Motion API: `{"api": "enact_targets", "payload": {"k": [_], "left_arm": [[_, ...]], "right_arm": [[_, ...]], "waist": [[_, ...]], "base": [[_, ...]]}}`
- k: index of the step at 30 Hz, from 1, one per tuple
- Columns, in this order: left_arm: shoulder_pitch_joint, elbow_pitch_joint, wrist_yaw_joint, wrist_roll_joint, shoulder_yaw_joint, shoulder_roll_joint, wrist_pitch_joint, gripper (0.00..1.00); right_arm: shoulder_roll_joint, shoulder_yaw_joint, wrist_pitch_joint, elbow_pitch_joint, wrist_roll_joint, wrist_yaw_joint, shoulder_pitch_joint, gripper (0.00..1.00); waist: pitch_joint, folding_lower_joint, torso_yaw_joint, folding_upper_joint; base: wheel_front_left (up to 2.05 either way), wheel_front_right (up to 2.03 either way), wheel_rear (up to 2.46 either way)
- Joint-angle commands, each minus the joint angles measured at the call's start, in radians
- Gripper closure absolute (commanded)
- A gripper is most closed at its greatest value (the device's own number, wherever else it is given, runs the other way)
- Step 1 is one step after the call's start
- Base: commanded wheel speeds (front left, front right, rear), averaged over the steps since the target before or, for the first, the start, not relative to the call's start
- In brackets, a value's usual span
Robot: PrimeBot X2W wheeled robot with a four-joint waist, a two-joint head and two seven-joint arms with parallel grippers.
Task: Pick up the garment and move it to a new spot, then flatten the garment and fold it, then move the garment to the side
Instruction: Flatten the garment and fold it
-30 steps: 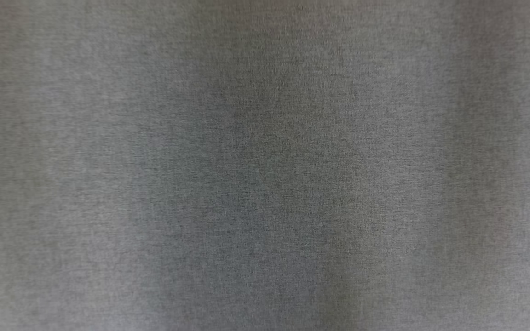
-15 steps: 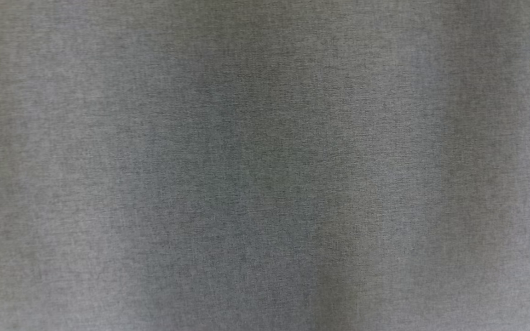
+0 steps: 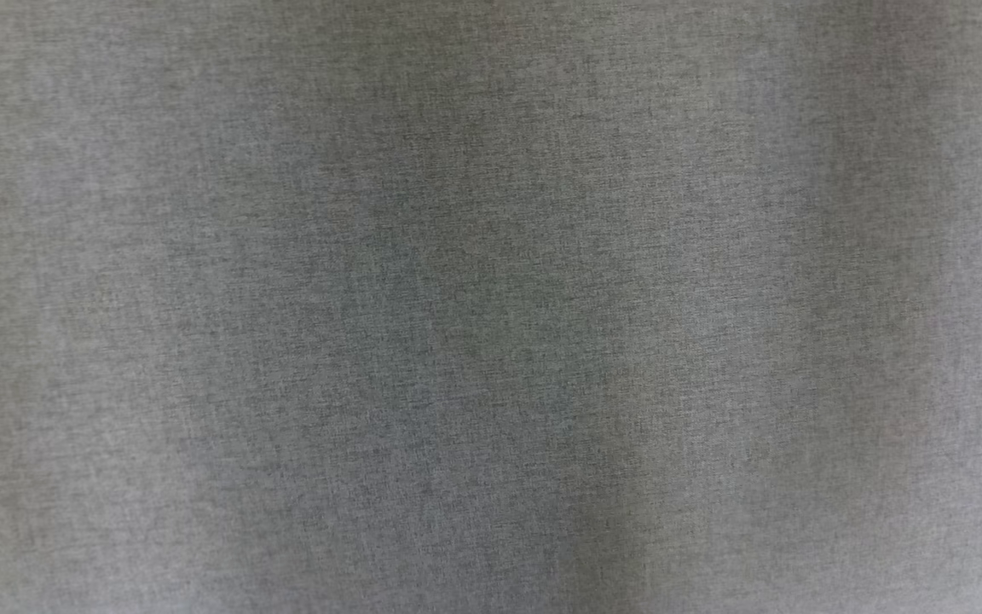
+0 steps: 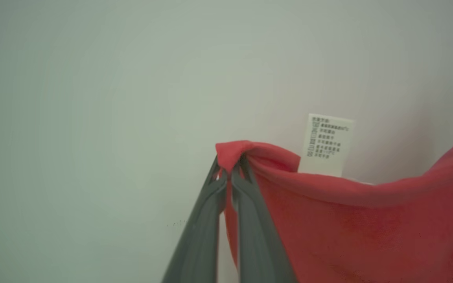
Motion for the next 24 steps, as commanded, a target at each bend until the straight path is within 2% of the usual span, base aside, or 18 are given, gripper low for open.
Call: {"api": "enact_targets", "payload": {"k": [1, 8, 13, 20, 22, 24], "left_arm": [[0.008, 0.002, 0.003, -0.013, -0.003, 0.003, -0.01, 1.0], [0.1, -0.04, 0.003, -0.085, -0.055, 0.01, -0.104, 1.0], [0.236, -0.086, 0.003, -0.135, -0.101, 0.026, -0.152, 1.0], [0.473, -0.188, 0.005, -0.176, -0.119, 0.064, -0.203, 1.0], [0.59, -0.257, 0.026, -0.185, -0.102, 0.084, -0.211, 1.0], [0.632, -0.286, 0.037, -0.19, -0.095, 0.091, -0.211, 1.0]], "right_arm": [[0.005, 0.005, -0.009, -0.008, 0.013, 0.001, 0.018, 1.0], [0.001, 0.048, -0.031, -0.064, 0.087, 0.001, 0.117, 1.0], [-0.023, 0.108, -0.048, -0.109, 0.184, 0.001, 0.25, 1.0], [-0.051, 0.202, -0.095, -0.225, 0.347, 0.001, 0.55, 1.0], [-0.073, 0.227, -0.103, -0.316, 0.4, 0.001, 0.7, 1.0], [-0.081, 0.23, -0.099, -0.347, 0.412, 0.001, 0.749, 1.0]], "waist": [[0.002, 0.0, -0.004, -0.0001], [-0.033, 0.0, 0.003, -0.0001], [-0.104, 0.0, 0.017, -0.0001], [-0.222, 0.0, 0.014, -0.0001], [-0.27, 0.0, 0.012, -0.0001], [-0.283, 0.0, 0.011, -0.0001]], "base": [[0.0, 0.0, 0.0], [0.0, 0.0, 0.0], [0.0, 0.0, 0.0], [0.0, 0.0, 0.0], [0.0, 0.0, 0.0], [0.0, 0.0, 0.0]]}}
